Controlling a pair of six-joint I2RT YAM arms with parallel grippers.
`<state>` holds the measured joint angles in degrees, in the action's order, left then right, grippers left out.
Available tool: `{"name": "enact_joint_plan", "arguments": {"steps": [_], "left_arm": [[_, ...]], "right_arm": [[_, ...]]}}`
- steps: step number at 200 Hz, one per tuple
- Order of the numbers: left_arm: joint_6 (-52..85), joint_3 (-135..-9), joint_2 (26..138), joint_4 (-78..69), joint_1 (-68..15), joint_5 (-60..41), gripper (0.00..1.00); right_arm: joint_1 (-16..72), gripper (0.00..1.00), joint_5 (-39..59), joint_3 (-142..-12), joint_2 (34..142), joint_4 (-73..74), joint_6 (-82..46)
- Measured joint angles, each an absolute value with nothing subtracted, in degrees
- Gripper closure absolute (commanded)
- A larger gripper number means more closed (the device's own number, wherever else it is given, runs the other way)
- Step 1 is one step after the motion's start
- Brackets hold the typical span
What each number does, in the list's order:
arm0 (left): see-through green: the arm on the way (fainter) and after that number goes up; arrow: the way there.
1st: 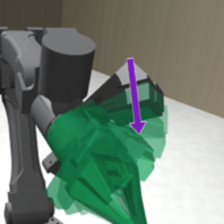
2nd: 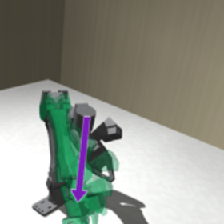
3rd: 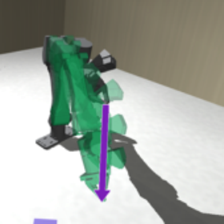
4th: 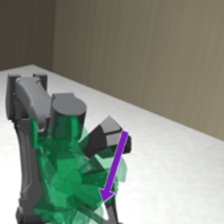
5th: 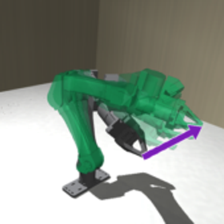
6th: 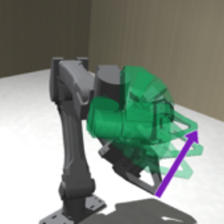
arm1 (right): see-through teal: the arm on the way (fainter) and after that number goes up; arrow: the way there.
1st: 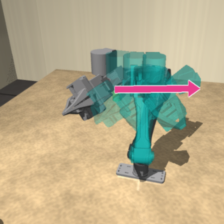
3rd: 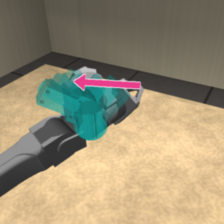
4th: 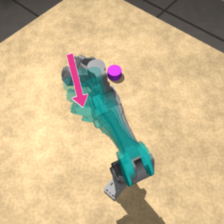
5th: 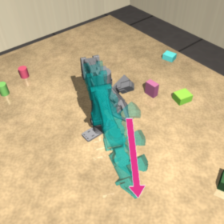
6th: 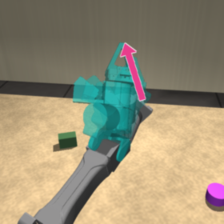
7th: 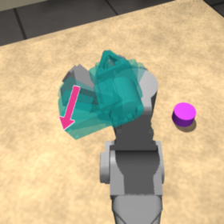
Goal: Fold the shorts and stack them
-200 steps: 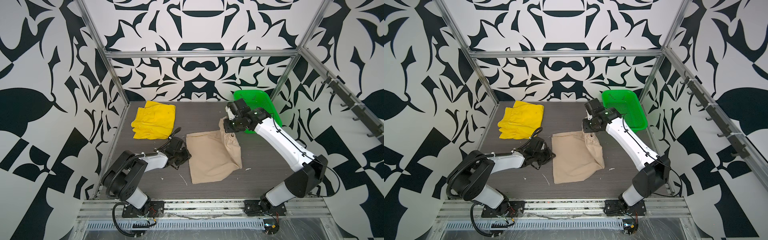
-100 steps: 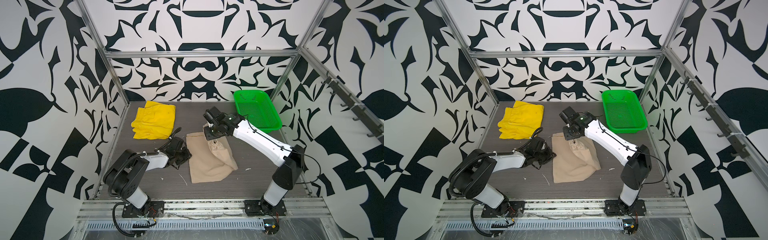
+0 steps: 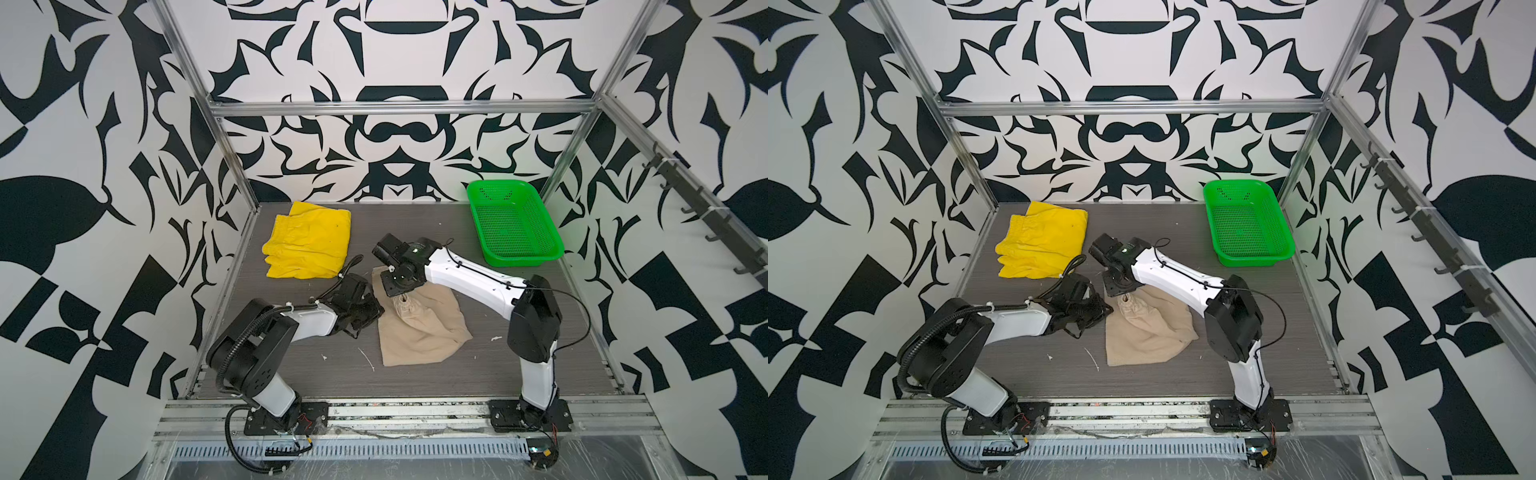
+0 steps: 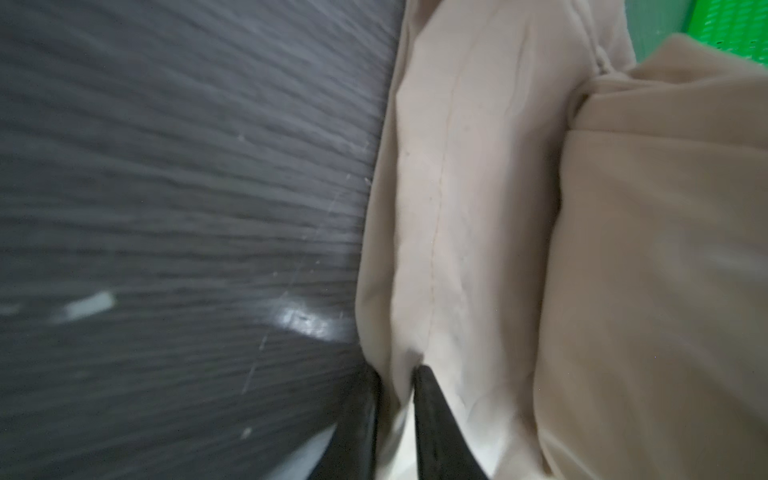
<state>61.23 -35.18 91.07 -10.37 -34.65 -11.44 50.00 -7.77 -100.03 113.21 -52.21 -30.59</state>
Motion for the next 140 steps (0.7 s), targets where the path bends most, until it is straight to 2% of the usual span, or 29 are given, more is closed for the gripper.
{"name": "enact_joint_plan", "arguments": {"steps": [44,77,96,122,140], "left_arm": [[61.45,-34.17,87.0,-6.0,-34.63,-9.76,0.6],[61.8,-32.6,80.2,0.62,-34.09,-6.92,0.54],[62.22,-31.68,73.8,4.12,-33.45,-4.91,0.51],[62.83,-31.11,63.99,8.78,-32.4,-1.69,0.45],[63.4,-30.48,58.04,10.81,-31.79,0.21,0.42]], "right_arm": [[50.41,0.88,-7.57,-98.0,115.02,-49.56,-30.85],[50.74,0.79,-5.26,-95.04,115.13,-45.78,-30.7],[50.92,0.67,-3.42,-93.76,115.31,-43.88,-30.74],[51.11,0.41,-0.67,-93.08,115.35,-41.67,-31.14],[51.11,0.31,1.02,-92.95,115.35,-40.18,-31.73]]}}
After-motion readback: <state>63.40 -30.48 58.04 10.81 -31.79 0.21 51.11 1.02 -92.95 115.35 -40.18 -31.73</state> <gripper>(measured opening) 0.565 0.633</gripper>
